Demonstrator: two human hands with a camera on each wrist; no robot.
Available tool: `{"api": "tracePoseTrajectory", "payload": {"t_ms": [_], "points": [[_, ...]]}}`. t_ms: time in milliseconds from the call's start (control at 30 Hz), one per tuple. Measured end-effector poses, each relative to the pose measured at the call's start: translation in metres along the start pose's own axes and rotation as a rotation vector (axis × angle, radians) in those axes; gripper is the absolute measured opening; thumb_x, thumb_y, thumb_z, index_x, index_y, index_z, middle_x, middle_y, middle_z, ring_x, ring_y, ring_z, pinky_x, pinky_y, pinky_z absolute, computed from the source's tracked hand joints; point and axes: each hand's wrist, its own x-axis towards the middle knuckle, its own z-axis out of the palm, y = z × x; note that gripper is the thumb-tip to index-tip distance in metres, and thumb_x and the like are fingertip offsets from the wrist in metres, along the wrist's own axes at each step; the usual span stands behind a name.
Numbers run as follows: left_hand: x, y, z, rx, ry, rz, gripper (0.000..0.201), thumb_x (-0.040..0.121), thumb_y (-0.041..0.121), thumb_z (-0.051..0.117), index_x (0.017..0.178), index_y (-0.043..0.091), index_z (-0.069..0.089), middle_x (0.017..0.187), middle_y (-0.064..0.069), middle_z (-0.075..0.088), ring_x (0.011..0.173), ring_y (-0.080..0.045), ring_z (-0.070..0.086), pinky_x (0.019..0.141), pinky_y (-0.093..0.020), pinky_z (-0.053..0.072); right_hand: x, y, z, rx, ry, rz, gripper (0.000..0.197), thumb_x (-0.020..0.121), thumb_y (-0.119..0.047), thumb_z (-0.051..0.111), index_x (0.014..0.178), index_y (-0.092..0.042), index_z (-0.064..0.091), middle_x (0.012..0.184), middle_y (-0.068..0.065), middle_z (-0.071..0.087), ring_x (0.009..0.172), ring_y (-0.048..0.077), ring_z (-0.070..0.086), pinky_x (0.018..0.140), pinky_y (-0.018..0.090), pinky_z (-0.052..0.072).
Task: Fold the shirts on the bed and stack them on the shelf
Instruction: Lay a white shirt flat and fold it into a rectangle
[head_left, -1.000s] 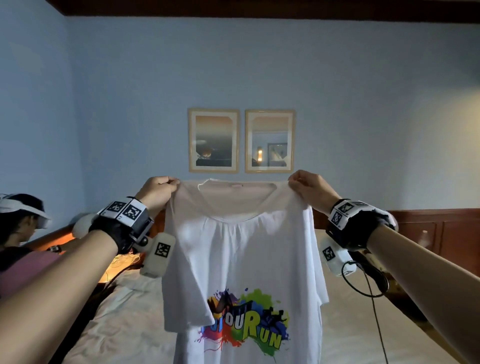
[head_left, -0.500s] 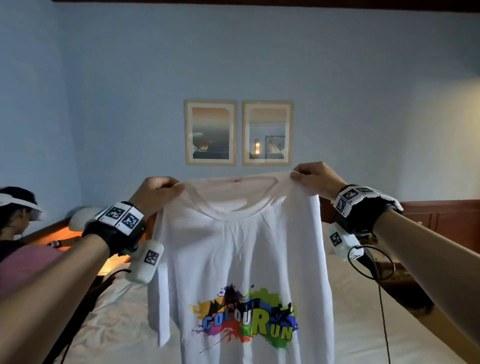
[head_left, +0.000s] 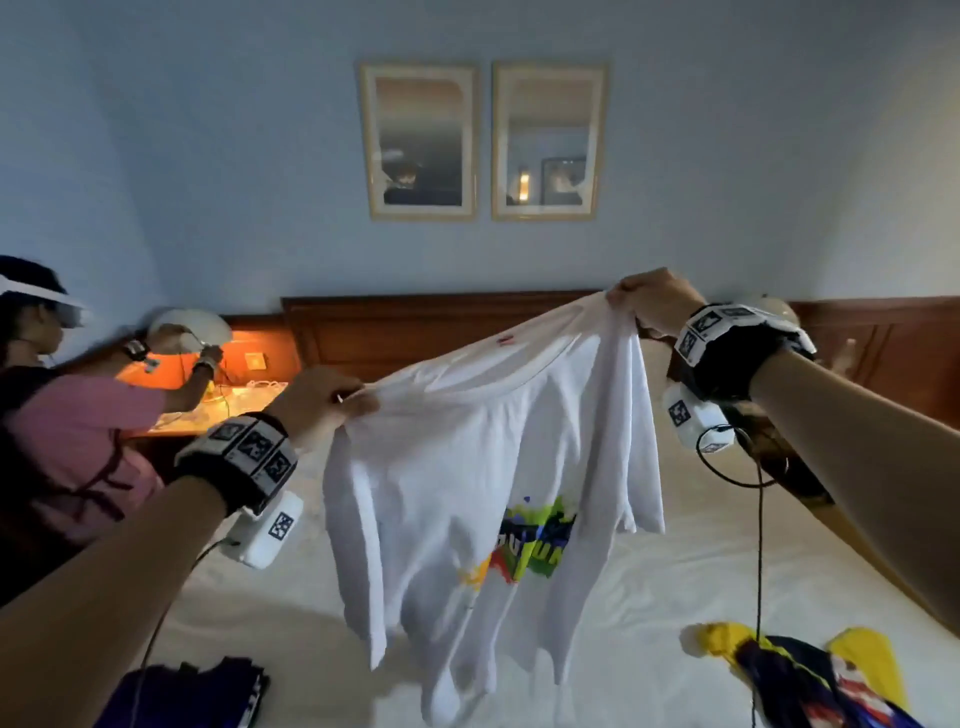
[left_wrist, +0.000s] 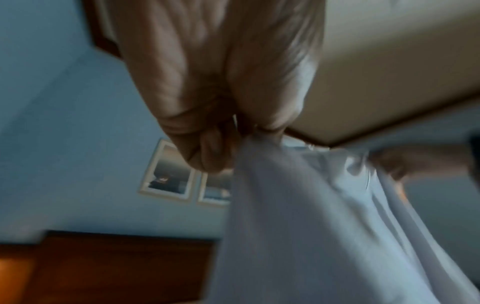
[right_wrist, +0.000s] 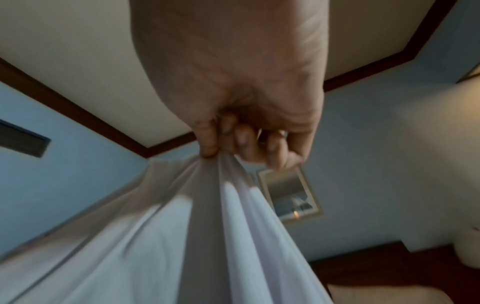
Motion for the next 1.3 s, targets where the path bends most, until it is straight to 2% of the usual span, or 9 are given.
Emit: {"api": "tracePoseTrajectory", "payload": {"t_ms": [67,200,333,433,600,767,967,1167,1300], "points": [[-0.016,-0.029,0.018,0.084,0.008,-0.127,0.066,0.066,0.069,0.042,0.067,0.009,0.067,0.057,0.003,0.063,0.059,-0.008,0.062,0.064,-0.035,0.048,-0.007,0.008,0.039,0.059,-0.128,0.067,0.012,0.096,-0.021,0.054,0.084,-0.022,0.056,0.067,-0.005,0.054,0.045,0.004,0.054,0.039,0.011,0.042],[-0.039,-0.063,0.028,-0.05,0.162,-0.369,0.055,0.076,0.049,0.042,0.088,0.003,0.07,0.089,-0.025,0.069,0.094,-0.038,0.065,0.078,-0.042,0.046,-0.012,-0.006,0.11,0.528,-0.293,0.296,0.022,0.099,-0.008,0.047,0.078,-0.011,0.054,0.046,-0.004,0.062,0.039,0.006,0.06,0.038,0.021,0.05],[-0.064,-0.068,-0.001,-0.191,0.396,-0.373,0.02,0.095,0.031,0.052,0.08,0.022,0.063,0.088,-0.01,0.06,0.085,-0.014,0.05,0.067,-0.016,0.04,-0.002,-0.043,0.145,0.936,-0.388,0.304,0.028,0.102,-0.003,0.035,0.088,-0.006,0.058,0.061,0.002,0.068,0.054,0.01,0.068,0.051,0.031,0.057],[-0.08,-0.046,-0.02,-0.275,0.56,-0.315,0.022,0.099,0.024,0.052,0.09,0.008,0.065,0.085,-0.009,0.058,0.074,-0.004,0.048,0.062,-0.014,0.039,0.003,-0.067,0.163,0.896,-0.314,0.216,0.015,0.096,-0.011,0.055,0.095,-0.002,0.067,0.084,0.008,0.067,0.067,0.016,0.07,0.061,0.034,0.061],[-0.104,0.001,0.02,-0.655,0.204,-0.347,0.035,0.09,0.041,0.062,0.092,0.006,0.069,0.077,-0.003,0.056,0.072,-0.014,0.048,0.063,-0.03,0.037,0.011,-0.041,0.197,0.641,-0.334,0.121,0.013,0.088,-0.001,0.066,0.094,-0.01,0.074,0.082,0.006,0.07,0.064,0.011,0.066,0.064,0.017,0.057],[-0.129,0.045,0.157,-0.714,-0.212,-0.392,0.041,0.092,0.03,0.064,0.057,0.015,0.049,0.055,0.007,0.039,0.052,-0.01,0.034,0.051,-0.024,0.028,0.001,0.049,0.235,0.383,-0.391,0.153,0.025,0.086,0.011,0.057,0.088,-0.006,0.075,0.062,-0.001,0.066,0.056,0.011,0.054,0.053,0.012,0.049],[-0.161,0.06,0.375,-0.738,-0.442,-0.477,0.049,0.089,0.036,0.066,0.052,0.016,0.04,0.058,0.017,0.027,0.056,0.002,0.026,0.053,-0.024,0.022,-0.03,0.219,0.306,0.095,-0.545,0.227,0.043,0.087,0.009,0.049,0.103,-0.025,0.072,0.06,-0.011,0.06,0.056,0.005,0.046,0.052,0.009,0.039],[-0.181,0.068,0.58,-0.7,-0.482,-0.609,0.047,0.089,0.033,0.065,0.049,0.022,0.043,0.043,0.009,0.032,0.047,0.001,0.03,0.049,-0.017,0.027,-0.09,0.415,0.386,-0.06,-0.606,0.355,0.04,0.088,0.005,0.051,0.118,-0.015,0.07,0.123,0.014,0.065,0.101,0.019,0.057,0.096,0.033,0.045],[-0.188,0.074,0.678,-0.663,-0.534,-0.657,0.051,0.089,0.028,0.064,0.052,0.013,0.032,0.054,0.0,0.025,0.055,-0.011,0.024,0.051,-0.023,0.026,-0.122,0.506,0.415,-0.101,-0.689,0.408,0.042,0.09,-0.002,0.059,0.129,-0.017,0.061,0.134,0.014,0.058,0.11,0.023,0.056,0.098,0.029,0.04]]}}
